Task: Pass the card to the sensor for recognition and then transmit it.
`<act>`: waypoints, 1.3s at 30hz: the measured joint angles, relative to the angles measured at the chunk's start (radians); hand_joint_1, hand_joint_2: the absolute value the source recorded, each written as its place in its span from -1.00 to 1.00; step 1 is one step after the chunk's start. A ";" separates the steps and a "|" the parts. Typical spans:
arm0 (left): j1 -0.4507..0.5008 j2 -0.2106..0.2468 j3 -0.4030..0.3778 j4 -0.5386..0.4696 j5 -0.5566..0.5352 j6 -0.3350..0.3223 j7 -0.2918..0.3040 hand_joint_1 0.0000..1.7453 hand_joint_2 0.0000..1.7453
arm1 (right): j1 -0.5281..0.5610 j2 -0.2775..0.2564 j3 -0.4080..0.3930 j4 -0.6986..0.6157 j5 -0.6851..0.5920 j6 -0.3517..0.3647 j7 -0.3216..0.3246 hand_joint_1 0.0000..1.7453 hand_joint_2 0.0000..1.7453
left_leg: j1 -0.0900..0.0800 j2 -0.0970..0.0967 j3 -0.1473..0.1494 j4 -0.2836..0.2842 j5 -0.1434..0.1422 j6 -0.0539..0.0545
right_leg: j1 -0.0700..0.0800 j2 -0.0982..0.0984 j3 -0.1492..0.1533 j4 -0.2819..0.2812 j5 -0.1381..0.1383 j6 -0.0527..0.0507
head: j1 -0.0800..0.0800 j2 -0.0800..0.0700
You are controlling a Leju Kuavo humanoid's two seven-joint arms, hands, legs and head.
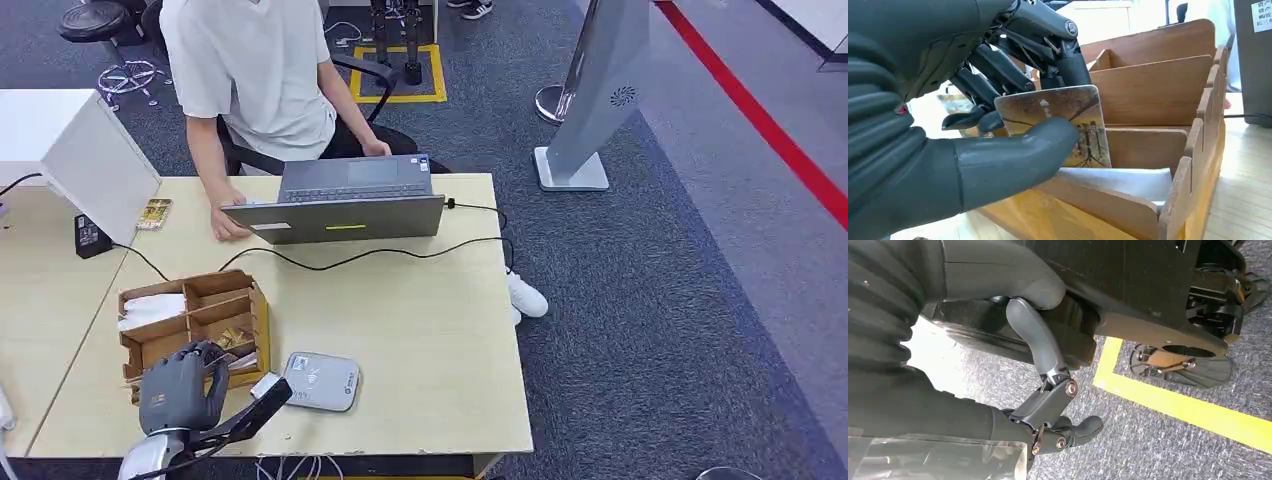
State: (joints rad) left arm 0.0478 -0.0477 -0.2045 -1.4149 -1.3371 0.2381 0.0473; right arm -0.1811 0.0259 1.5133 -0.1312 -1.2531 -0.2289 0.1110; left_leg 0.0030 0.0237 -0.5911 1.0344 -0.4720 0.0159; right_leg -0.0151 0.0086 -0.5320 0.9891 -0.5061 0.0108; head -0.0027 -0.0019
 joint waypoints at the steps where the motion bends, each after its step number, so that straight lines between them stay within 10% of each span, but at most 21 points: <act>1: 0.000 0.000 0.000 0.000 0.002 0.000 0.000 1.00 1.00 | 0.000 0.000 0.000 0.000 0.000 0.000 0.000 -1.00 1.00 | 0.000 0.000 0.000 0.000 0.000 0.000 | 0.000 0.000 0.000 0.000 0.000 0.000 | 0.000 0.000; 17: 0.005 0.000 0.000 -0.041 -0.032 0.043 -0.007 1.00 1.00 | -0.001 0.000 0.002 0.000 -0.006 -0.002 0.000 -1.00 1.00 | 0.000 0.000 0.000 0.000 0.000 0.000 | 0.000 0.000 0.000 0.000 0.000 0.000 | 0.000 0.000; 29: 0.018 0.078 -0.143 -0.415 -0.007 -0.042 -0.021 1.00 1.00 | 0.001 0.000 0.002 0.000 -0.039 -0.003 -0.008 -1.00 1.00 | 0.000 0.000 0.000 0.000 0.000 0.000 | 0.000 0.000 0.000 0.000 0.000 0.000 | 0.000 0.000; 39: 0.012 0.121 -0.199 -0.525 0.029 -0.051 -0.034 1.00 1.00 | 0.002 0.000 0.002 0.000 -0.040 -0.002 -0.015 -1.00 1.00 | 0.000 0.000 0.000 0.000 0.000 0.000 | 0.000 0.000 -0.001 0.000 0.000 0.000 | 0.000 0.000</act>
State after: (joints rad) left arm 0.0594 0.0729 -0.4036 -1.9395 -1.3077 0.1873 0.0137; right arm -0.1786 0.0259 1.5156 -0.1312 -1.2932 -0.2308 0.0957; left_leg 0.0030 0.0238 -0.5911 1.0344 -0.4720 0.0159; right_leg -0.0151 0.0086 -0.5325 0.9891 -0.5061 0.0108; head -0.0027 -0.0019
